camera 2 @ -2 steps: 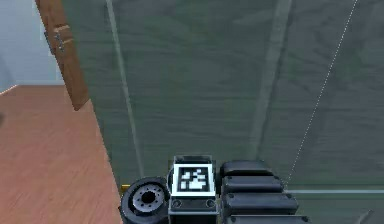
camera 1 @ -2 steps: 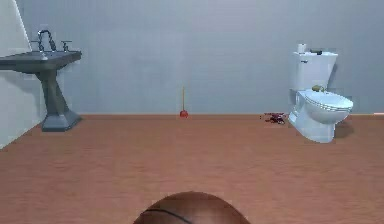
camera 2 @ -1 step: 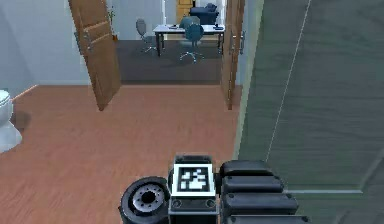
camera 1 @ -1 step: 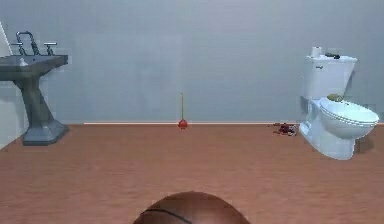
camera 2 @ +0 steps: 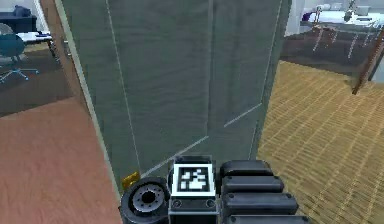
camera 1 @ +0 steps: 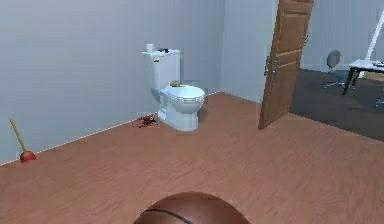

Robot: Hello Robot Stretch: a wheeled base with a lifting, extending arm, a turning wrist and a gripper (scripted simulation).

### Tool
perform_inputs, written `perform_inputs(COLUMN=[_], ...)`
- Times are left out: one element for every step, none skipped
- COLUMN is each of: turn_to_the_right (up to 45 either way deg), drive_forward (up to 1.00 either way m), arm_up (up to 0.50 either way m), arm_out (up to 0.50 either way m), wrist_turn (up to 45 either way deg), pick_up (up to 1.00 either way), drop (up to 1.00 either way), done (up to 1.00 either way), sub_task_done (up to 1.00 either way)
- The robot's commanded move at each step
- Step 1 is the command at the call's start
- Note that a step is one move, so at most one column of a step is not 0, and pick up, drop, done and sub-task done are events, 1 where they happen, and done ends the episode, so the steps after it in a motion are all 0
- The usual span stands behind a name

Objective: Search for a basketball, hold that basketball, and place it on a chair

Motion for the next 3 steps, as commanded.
perform_inputs(turn_to_the_right=[0.0,42.0,0.0], drive_forward=[0.35,0.00,0.40], arm_up=[0.00,0.00,0.00], arm_out=[0.00,0.00,0.00], wrist_turn=[0.0,0.0,0.0], pick_up=[0.00,0.00,0.00], drop=[0.00,0.00,0.00], done=[0.00,0.00,0.00], sub_task_done=[0.00,0.00,0.00])
